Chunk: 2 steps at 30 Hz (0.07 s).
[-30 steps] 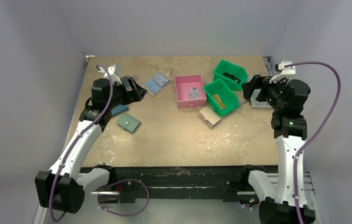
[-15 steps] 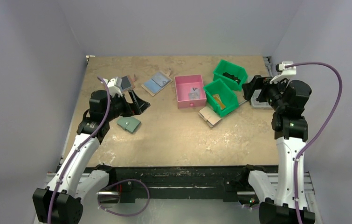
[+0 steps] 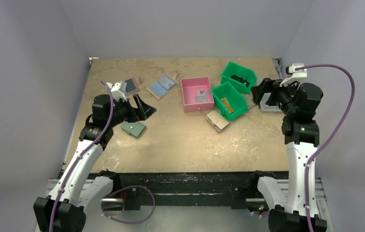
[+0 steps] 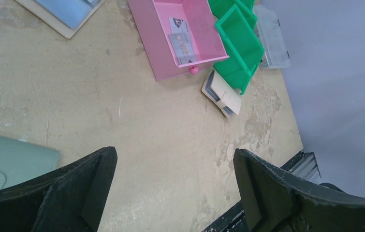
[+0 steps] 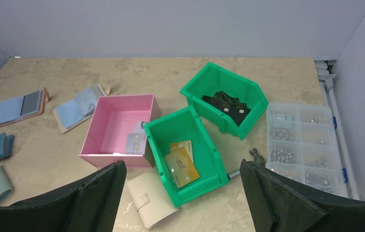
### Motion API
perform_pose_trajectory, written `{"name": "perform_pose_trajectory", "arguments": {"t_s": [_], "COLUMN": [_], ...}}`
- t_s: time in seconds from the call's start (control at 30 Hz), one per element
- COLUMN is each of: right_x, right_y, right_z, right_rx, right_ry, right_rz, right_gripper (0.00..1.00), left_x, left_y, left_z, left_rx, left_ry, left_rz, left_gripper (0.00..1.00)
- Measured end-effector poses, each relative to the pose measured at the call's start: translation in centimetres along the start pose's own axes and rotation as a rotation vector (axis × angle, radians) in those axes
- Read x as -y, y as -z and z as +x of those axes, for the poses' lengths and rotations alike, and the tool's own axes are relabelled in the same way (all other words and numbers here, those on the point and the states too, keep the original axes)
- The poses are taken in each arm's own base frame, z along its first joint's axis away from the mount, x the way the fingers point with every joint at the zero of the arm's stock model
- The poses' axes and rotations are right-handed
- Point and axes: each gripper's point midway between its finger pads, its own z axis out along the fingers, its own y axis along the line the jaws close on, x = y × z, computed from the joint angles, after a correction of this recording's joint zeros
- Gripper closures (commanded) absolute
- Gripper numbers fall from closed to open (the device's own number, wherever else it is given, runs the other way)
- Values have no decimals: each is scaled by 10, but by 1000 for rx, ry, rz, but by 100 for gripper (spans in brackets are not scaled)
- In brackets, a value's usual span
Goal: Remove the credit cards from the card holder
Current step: Reset both arms
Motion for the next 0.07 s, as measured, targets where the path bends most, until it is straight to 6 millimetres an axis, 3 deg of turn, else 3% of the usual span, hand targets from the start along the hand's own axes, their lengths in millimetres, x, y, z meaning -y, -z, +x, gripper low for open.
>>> {"name": "perform_pose_trajectory", "arguments": {"t_s": [0.07], "right_x": [0], "right_y": [0], "right_z": [0], "right_rx": [0], "right_ry": [5], "right_rz": [-1], "right_gripper": [1], "left_x": [1], "left_y": [0], "left_z": [0], "left_rx": [-2], "left_ry": [0], "left_rz": [5], "left_gripper": [1]}}
